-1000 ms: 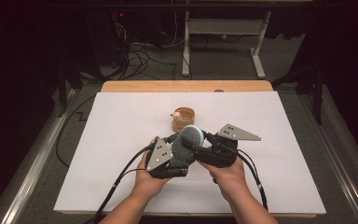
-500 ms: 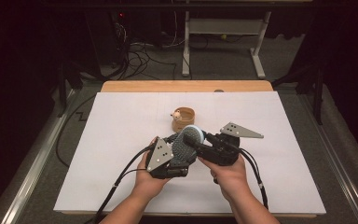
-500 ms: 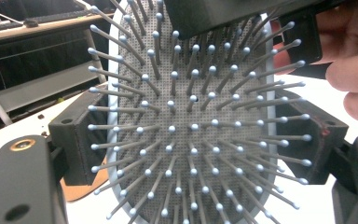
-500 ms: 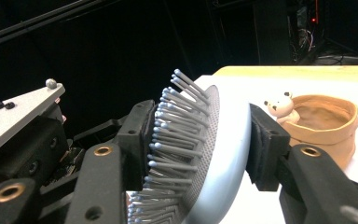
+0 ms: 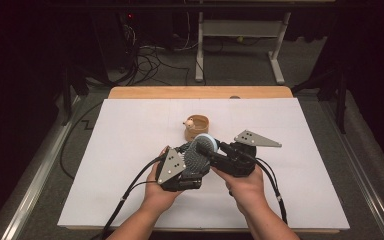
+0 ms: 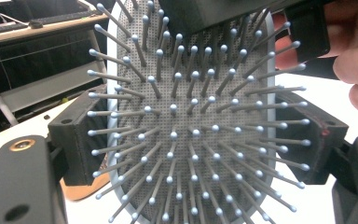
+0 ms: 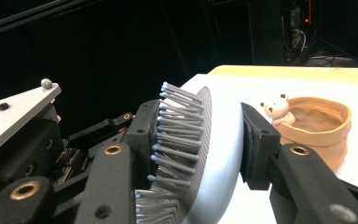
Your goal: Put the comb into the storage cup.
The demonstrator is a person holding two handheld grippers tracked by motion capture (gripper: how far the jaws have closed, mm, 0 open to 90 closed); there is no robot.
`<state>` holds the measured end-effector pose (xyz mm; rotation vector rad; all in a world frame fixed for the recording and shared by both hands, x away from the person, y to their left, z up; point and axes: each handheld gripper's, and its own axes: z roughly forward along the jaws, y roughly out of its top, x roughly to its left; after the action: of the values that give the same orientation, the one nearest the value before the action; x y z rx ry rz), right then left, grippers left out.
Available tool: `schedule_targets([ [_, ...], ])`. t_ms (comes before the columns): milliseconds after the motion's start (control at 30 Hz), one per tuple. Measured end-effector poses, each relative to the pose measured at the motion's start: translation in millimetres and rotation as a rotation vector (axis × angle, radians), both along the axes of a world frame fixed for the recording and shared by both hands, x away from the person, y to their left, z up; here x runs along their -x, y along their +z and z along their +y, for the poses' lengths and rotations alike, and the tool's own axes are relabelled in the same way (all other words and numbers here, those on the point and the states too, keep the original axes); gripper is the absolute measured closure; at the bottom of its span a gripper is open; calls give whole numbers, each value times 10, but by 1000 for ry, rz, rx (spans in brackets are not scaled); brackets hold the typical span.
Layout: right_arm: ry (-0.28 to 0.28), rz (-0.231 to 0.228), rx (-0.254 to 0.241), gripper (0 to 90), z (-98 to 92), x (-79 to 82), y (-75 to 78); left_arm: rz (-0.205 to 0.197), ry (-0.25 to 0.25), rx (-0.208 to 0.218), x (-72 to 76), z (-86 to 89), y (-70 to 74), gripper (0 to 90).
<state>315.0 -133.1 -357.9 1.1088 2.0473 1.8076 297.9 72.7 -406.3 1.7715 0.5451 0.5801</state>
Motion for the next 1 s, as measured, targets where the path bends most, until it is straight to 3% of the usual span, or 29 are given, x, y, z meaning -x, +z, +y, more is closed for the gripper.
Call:
schedule_targets([
  [1000,3,-6,8,613,-26,1,-15,-7,-3,-22,-7,-27,-12,196],
])
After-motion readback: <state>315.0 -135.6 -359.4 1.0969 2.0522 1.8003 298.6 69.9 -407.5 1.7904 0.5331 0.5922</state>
